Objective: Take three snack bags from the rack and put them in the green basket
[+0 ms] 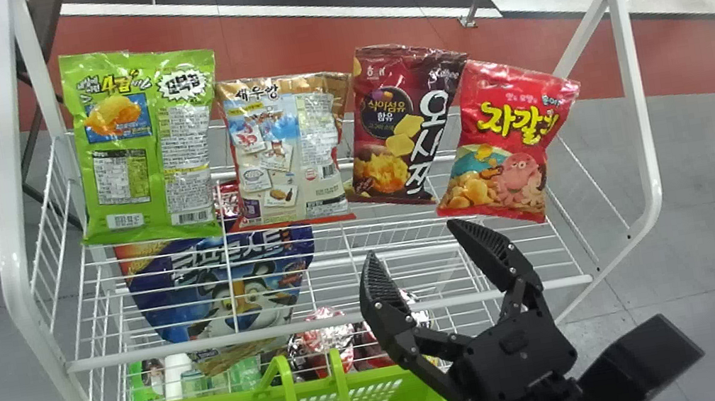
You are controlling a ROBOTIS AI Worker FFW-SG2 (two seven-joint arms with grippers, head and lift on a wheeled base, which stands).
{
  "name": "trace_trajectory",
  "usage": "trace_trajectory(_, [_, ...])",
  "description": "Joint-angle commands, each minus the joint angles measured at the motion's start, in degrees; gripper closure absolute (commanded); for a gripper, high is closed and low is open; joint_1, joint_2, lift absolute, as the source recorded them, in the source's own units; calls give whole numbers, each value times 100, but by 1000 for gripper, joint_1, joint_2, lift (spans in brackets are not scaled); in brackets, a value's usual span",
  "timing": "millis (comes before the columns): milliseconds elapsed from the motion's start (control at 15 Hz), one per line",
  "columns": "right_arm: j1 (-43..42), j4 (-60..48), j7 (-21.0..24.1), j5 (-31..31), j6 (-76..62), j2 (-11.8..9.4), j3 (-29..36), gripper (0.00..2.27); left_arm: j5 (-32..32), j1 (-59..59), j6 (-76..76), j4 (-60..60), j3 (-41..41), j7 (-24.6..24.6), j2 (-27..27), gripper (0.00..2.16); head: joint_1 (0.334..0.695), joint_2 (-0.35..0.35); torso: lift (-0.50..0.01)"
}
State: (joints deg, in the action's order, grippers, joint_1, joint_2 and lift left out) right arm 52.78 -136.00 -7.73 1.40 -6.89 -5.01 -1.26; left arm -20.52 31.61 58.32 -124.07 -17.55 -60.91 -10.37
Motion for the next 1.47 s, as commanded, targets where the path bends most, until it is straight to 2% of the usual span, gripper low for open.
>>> trace_trajectory(0, [-13, 29, 0, 1, -18, 0, 3, 144, -22, -6, 0, 15, 6, 1, 0, 1274, 695, -350, -7])
trace_trajectory(733, [-189, 152, -9, 18, -35, 0, 3, 144, -22, -33, 0, 32, 6, -17, 9, 1274, 695, -350, -7])
trace_trajectory(867, [-549, 363, -194, 54, 53, 0, 3, 144, -13, -33, 0, 32, 6, -8, 9, 1274, 695, -350, -7])
trace_trajectory(1000, [-1068, 434, -334, 80, 791, 0, -24, 144, -22, -33, 17, 32, 15, -8, 17, 1274, 695, -350, -7])
trace_trajectory(1200, [-2158, 724, -492, 221, 2039, 18, -208, 144, -13, -59, 17, 32, 6, -17, 17, 1274, 695, -350, -7])
trace_trajectory(1400, [-3213, 1506, -668, 300, 2496, 26, -542, 144, -75, -173, 140, 94, 15, -52, 9, 1274, 695, -350, -7])
